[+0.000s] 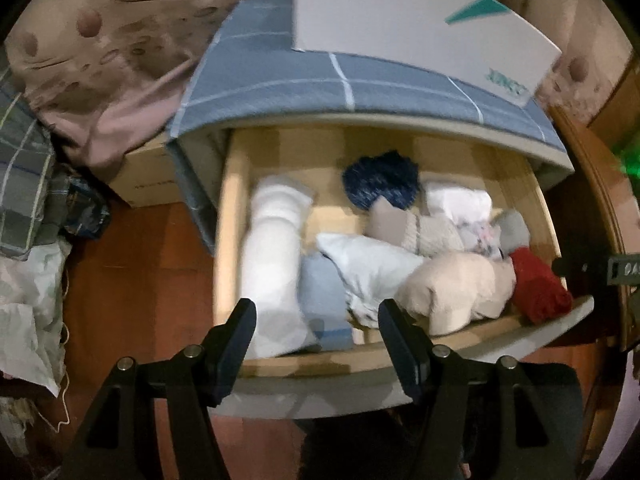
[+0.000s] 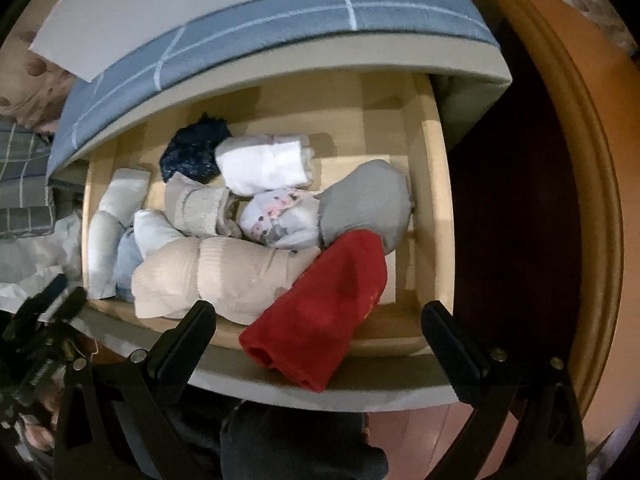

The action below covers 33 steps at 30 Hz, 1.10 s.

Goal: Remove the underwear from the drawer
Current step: 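Grasp the red sock with the right tool while the left tool lowers onto the white roll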

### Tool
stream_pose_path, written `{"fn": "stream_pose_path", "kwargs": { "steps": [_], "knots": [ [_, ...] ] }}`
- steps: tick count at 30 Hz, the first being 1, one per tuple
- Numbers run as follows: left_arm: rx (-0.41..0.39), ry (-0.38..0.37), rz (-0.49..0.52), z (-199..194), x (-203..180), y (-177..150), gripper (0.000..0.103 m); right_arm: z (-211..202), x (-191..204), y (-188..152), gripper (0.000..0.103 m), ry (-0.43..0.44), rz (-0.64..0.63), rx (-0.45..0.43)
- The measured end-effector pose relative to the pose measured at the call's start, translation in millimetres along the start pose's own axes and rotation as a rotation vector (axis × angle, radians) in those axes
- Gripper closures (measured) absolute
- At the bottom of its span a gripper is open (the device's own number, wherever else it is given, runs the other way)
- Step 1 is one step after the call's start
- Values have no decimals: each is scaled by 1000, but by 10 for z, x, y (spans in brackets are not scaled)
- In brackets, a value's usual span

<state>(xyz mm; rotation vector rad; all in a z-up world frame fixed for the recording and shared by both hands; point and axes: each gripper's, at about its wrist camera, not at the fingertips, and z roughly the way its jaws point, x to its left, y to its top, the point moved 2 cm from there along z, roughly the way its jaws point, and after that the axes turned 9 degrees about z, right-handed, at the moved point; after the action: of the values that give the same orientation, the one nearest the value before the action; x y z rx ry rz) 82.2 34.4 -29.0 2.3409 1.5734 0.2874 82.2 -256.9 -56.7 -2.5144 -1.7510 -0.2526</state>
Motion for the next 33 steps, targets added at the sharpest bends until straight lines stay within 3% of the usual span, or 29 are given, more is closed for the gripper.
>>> {"fn": "stream_pose_path", "kwargs": {
  "steps": [6,19,21,24,27,33],
  "knots": [
    [13,20,-46,-11,236,12,38,258,9,-7,21,-11,34,68],
    [76,21,-43,187,278,23,38,626,-20,-89,23,-25,68,144],
    [87,18,-46,224,273,23,38,648,-14,-91,45,-4,64,154],
    [98,17,-48,262,269,25,38,647,-13,-108,58,27,66,163],
    [106,15,-50,270,276,29,38,591,4,-112,64,6,35,137],
    [128,-3,-51,266,270,59,38,431,-105,-91,66,-39,36,50]
  ]
}}
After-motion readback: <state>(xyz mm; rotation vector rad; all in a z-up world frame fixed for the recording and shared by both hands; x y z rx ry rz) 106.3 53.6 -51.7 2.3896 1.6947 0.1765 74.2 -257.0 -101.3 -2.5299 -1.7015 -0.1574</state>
